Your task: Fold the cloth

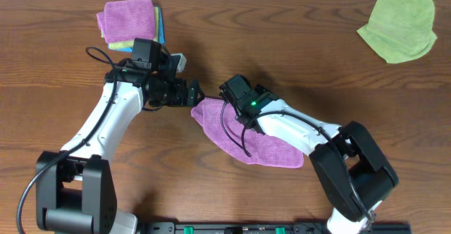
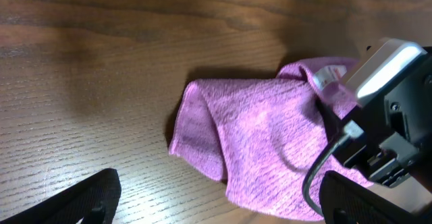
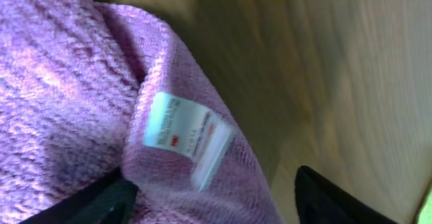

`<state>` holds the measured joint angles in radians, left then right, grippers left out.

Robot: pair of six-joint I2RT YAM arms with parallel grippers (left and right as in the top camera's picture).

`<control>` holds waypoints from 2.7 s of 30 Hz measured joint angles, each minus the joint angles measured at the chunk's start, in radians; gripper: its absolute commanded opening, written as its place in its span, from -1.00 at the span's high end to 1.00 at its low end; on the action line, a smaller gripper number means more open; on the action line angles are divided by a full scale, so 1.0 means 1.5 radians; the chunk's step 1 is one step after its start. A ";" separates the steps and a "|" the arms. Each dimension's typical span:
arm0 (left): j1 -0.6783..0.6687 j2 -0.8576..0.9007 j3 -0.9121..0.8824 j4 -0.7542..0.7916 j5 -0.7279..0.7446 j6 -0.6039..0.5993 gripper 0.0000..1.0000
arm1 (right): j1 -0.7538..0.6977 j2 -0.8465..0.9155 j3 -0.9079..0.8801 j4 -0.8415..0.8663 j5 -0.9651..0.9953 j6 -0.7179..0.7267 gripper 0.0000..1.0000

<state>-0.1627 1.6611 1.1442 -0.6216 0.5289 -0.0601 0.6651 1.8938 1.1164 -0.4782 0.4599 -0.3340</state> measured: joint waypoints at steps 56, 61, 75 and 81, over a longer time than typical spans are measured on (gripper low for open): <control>-0.075 0.000 0.000 0.058 0.017 0.003 -0.90 | -0.180 0.007 0.065 0.134 0.114 -0.028 0.97; -0.107 0.000 0.000 0.076 0.017 0.003 -0.91 | -0.208 0.007 0.077 0.108 0.140 -0.013 0.97; -0.182 0.138 0.000 0.288 0.108 -0.087 0.66 | -0.190 0.007 0.077 0.095 0.153 0.004 0.99; -0.182 0.142 0.000 0.333 0.132 -0.125 0.88 | -0.190 0.007 0.077 0.097 0.154 0.006 0.98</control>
<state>-0.4358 1.8740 1.1439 -0.1223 0.7277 -0.2478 0.3798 1.9049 1.2316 -0.3328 0.6903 -0.3248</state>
